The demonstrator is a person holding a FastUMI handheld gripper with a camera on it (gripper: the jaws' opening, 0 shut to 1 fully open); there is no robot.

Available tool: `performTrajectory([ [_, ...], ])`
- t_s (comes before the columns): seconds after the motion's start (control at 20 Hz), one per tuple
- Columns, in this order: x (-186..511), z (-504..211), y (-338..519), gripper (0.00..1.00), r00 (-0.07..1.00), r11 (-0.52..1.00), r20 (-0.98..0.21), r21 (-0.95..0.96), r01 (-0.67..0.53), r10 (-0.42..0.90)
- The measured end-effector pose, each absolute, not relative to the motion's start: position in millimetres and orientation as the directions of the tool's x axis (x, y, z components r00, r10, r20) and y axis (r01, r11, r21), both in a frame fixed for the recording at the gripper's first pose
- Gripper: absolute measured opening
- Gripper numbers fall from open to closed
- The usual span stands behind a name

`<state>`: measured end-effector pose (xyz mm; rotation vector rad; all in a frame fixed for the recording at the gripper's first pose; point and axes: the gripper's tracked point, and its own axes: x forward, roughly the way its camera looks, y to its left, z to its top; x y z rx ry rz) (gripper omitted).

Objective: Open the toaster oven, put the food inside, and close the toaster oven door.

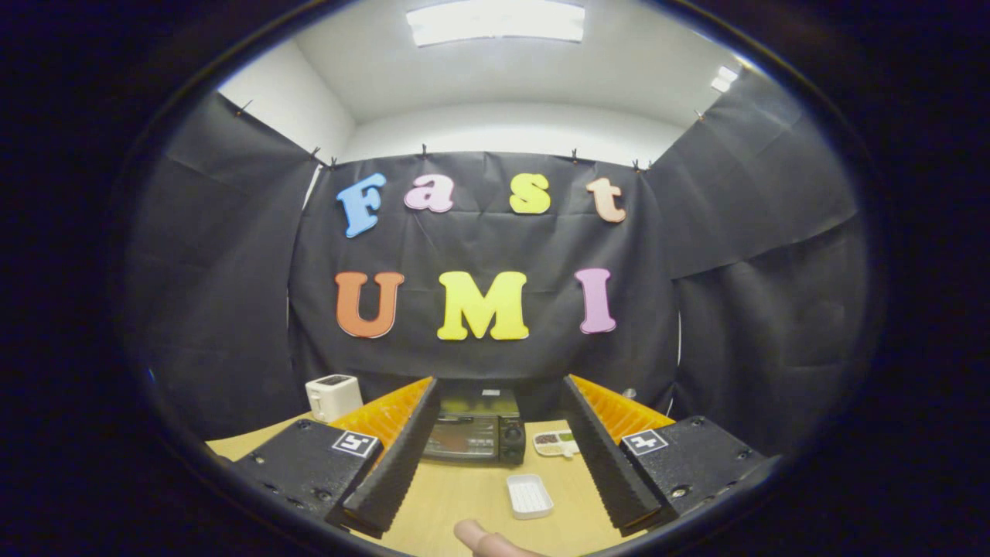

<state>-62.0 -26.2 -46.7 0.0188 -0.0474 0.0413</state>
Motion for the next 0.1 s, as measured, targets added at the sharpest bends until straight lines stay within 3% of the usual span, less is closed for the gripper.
performTrajectory([
  [0.1, -59.4, -50.9, -25.8, 0.99, 0.998, 0.999, 0.038, 0.019, -0.045, 0.044],
])
